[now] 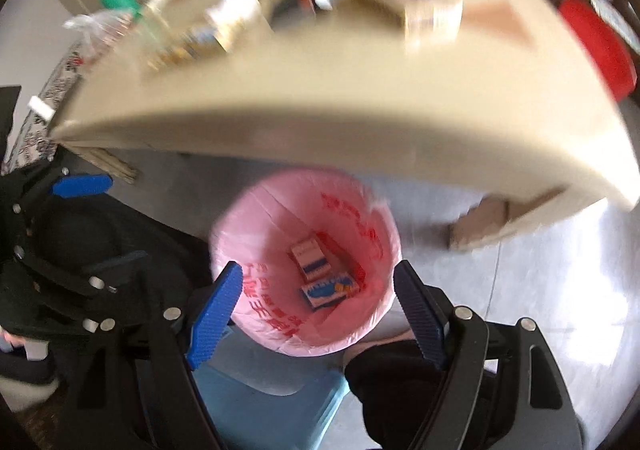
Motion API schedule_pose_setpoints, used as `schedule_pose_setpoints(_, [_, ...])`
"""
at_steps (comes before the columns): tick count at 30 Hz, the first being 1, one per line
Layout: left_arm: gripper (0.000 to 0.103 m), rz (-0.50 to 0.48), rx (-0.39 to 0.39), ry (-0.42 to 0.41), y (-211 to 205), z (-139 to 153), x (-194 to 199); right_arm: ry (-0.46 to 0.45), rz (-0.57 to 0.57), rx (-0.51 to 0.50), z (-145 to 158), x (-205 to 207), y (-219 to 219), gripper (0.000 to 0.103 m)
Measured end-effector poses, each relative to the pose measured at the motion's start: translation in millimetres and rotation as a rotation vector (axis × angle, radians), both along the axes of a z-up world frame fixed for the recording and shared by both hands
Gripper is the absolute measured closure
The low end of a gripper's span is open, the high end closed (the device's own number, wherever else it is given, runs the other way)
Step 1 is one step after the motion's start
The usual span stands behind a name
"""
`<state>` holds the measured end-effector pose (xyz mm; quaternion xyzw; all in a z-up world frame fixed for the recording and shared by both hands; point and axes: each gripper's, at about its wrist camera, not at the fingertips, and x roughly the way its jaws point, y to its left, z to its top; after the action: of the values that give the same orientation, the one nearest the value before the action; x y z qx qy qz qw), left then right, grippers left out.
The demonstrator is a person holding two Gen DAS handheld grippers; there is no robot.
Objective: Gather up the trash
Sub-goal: 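Raise both tools from the bin back over the table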
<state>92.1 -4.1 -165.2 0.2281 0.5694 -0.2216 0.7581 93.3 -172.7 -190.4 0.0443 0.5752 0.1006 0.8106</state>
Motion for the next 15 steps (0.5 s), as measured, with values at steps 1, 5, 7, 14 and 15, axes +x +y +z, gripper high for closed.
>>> schedule_pose_setpoints(1, [0.017,-0.013,-0.018,-0.012,2.3,14.4,0.1,-0.026,0.016,-0.001,18.3,0.9,-0.5,0.027])
schedule_pose_setpoints(5, [0.011,-0.065,-0.090,-0.059,16.2,77.7,15.6,-0.105,0.049,0.009,71.9,9.8,-5.8,0.022])
schedule_pose_setpoints(7, [0.011,-0.079,-0.084,-0.098,20.0,105.4,26.2,-0.145,0.062,-0.003,96.0,15.6,-9.2,0.022])
schedule_pose_setpoints(14, [0.010,-0.211,-0.043,-0.181,20.3,169.0,53.7,-0.240,0.110,-0.028,166.8,45.1,-26.2,0.020])
schedule_pose_setpoints(15, [0.010,-0.217,-0.039,-0.188,20.0,173.5,57.5,-0.247,0.113,-0.034,173.3,48.9,-27.8,0.019])
